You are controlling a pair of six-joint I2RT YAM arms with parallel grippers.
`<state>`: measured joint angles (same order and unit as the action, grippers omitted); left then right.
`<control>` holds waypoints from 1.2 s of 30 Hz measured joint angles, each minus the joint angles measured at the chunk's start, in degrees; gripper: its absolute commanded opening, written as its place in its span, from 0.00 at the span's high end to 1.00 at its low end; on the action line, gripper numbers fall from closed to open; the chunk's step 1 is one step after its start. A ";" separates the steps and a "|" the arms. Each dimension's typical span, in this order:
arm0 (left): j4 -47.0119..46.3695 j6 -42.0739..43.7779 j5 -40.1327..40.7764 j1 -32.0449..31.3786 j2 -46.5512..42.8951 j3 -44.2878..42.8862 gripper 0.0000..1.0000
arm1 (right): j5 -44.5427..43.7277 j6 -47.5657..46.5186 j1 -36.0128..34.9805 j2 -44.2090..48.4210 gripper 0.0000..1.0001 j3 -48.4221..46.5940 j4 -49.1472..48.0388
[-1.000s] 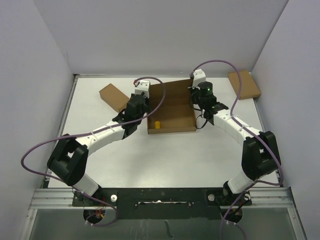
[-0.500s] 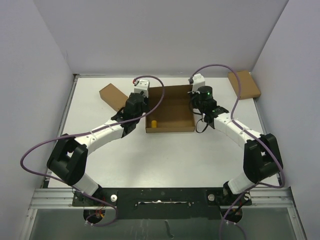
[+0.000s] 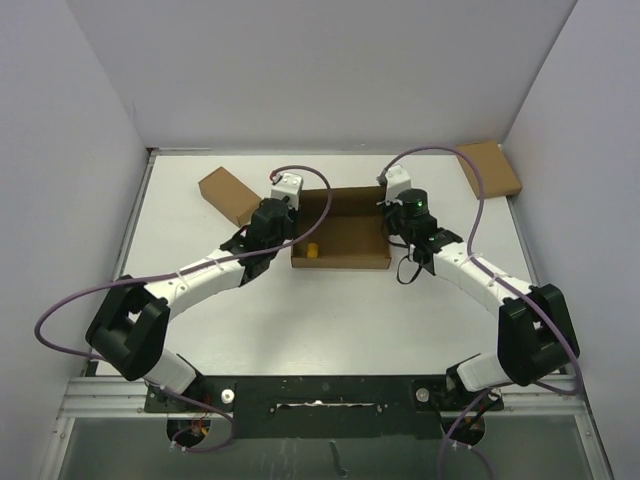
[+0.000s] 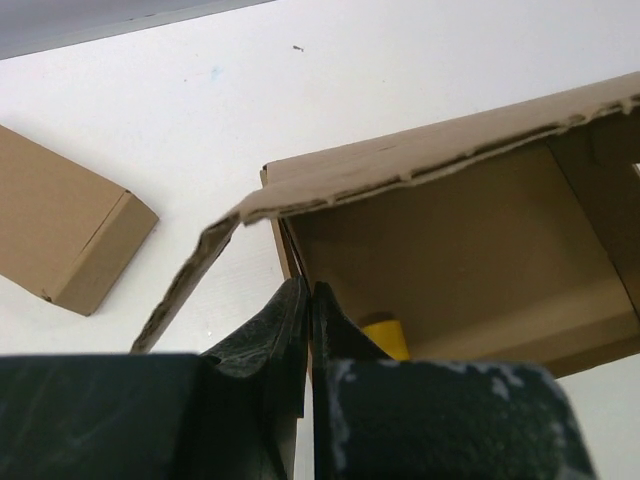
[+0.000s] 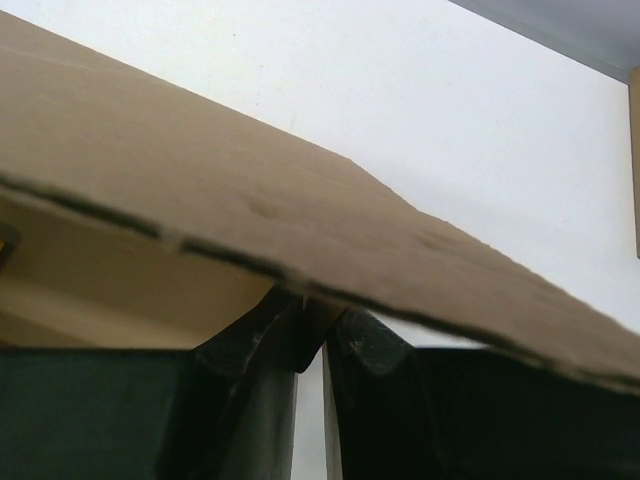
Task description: Fold the paper box
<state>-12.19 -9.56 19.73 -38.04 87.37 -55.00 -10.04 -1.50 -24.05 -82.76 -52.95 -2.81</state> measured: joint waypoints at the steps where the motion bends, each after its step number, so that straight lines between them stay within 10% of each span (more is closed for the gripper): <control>1: 0.02 0.20 0.09 -0.28 -0.35 0.52 1.00 | 0.07 -0.22 0.00 0.42 0.85 0.35 0.11; 22: 0.42 1.20 1.03 -3.26 -0.81 1.84 1.00 | 14.75 -14.58 6.10 13.33 0.17 4.87 16.00; 36: 1.99 1.01 0.96 -3.54 -0.81 1.84 1.00 | 43.98 -37.53 23.39 20.02 0.14 -3.72 42.86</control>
<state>-10.20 -8.56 20.69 -41.58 86.56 -53.17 33.93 -39.03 -0.67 -62.74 -56.66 40.05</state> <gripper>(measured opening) 0.014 0.852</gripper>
